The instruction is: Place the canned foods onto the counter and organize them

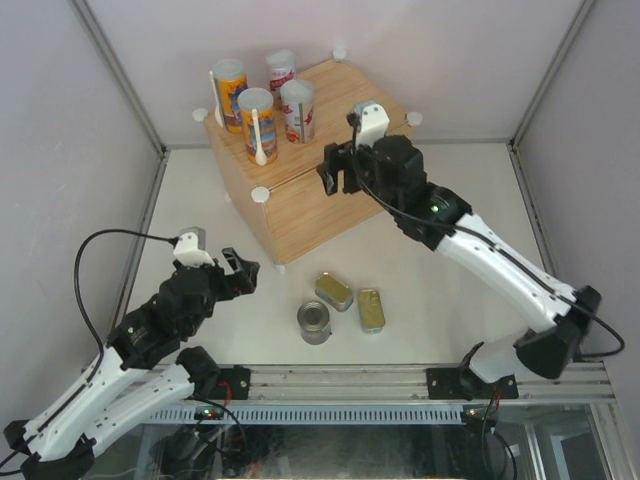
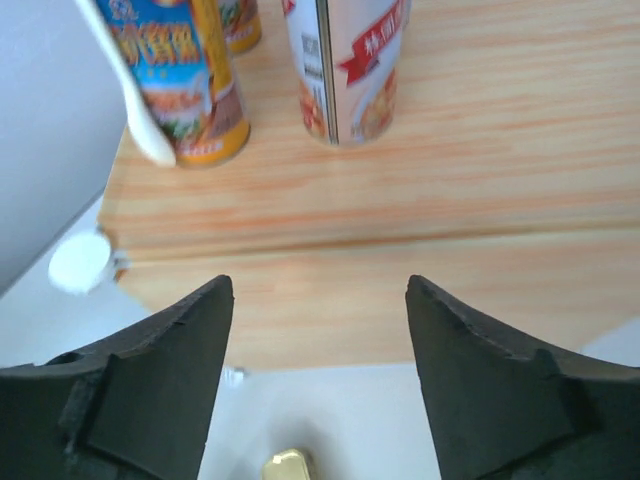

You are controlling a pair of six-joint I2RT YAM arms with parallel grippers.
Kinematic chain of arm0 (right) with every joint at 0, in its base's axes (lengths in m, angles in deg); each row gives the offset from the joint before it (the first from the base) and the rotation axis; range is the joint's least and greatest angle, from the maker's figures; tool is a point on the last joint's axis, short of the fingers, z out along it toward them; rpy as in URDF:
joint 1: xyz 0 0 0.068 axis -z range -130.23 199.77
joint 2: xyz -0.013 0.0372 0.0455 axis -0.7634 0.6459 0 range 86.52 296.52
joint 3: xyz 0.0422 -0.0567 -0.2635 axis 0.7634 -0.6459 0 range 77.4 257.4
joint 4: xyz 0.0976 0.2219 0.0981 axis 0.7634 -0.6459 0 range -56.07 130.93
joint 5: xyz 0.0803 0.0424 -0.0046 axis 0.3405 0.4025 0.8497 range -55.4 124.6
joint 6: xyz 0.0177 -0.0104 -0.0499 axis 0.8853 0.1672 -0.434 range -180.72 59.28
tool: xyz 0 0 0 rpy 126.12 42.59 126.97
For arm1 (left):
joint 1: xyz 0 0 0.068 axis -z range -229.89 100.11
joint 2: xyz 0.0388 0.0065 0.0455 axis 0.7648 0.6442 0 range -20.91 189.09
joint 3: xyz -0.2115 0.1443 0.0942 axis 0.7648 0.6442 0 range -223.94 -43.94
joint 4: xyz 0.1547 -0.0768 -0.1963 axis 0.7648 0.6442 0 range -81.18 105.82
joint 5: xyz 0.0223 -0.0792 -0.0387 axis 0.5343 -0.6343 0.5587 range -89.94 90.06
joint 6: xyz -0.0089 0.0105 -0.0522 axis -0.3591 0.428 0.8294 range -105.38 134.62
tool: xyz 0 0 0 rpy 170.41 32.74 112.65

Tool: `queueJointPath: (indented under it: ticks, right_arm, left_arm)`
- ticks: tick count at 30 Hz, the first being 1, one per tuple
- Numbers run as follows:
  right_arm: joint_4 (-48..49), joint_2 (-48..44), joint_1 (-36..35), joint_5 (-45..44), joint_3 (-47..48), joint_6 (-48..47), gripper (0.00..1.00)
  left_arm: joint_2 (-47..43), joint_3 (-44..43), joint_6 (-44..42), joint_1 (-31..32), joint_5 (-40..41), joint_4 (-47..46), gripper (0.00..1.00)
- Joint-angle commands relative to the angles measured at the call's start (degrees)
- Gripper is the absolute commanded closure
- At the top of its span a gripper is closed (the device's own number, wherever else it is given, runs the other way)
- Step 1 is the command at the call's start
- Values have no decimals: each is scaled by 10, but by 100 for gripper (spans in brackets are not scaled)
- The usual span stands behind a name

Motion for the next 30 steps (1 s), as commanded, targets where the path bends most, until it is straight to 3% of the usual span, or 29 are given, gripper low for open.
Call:
queueJointPath:
  ticks: [1, 10, 19, 30]
  right_arm:
    - [-25, -82, -27, -33, -85, 27, 28]
    - [-86, -192, -124, -22, -256, 22, 10]
    - [-85, -260, -187, 52, -382, 60, 7]
    - [-73, -231, -250, 66, -417, 50, 6]
  left_arm:
    - [-3, 16, -2, -3, -11, -22, 6]
    - [5, 27, -2, -6, -27, -32, 6]
    - [2, 28, -2, -15, -35, -27, 5]
    - [-5, 29, -2, -22, -43, -22, 5]
